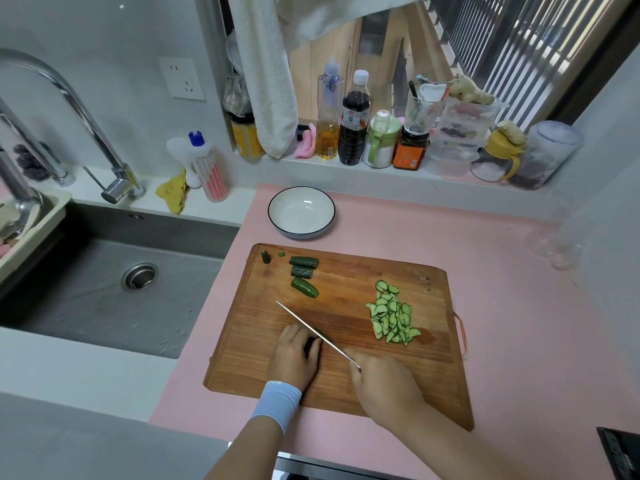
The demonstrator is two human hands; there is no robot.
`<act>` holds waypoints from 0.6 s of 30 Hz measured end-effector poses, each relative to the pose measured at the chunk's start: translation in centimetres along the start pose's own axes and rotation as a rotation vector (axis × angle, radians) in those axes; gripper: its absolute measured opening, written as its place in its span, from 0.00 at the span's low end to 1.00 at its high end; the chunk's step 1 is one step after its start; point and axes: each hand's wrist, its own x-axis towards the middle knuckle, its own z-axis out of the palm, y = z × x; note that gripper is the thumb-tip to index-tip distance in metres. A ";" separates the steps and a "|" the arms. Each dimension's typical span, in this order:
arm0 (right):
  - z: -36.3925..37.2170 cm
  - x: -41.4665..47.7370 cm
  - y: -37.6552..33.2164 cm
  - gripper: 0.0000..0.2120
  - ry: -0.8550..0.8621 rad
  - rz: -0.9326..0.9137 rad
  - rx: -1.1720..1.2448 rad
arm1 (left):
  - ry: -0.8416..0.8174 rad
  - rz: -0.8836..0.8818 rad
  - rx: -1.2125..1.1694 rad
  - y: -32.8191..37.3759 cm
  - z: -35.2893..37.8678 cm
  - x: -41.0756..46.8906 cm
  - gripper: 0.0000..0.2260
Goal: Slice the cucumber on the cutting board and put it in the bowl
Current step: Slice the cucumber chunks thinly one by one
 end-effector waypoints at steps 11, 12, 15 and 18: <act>0.4 1.2 -0.7 0.18 -0.003 0.001 -0.045 | -0.011 0.001 0.024 -0.1 0.0 -0.4 0.05; 0.4 1.1 -0.8 0.18 0.003 0.002 -0.046 | -0.010 -0.001 0.026 -0.2 0.0 -0.4 0.05; 0.4 0.8 -0.7 0.18 0.025 0.003 -0.038 | -0.012 -0.004 0.019 -0.2 0.1 -0.3 0.04; 0.2 0.0 -0.4 0.18 0.042 -0.025 -0.043 | -0.007 -0.013 0.014 -0.2 0.1 -0.3 0.06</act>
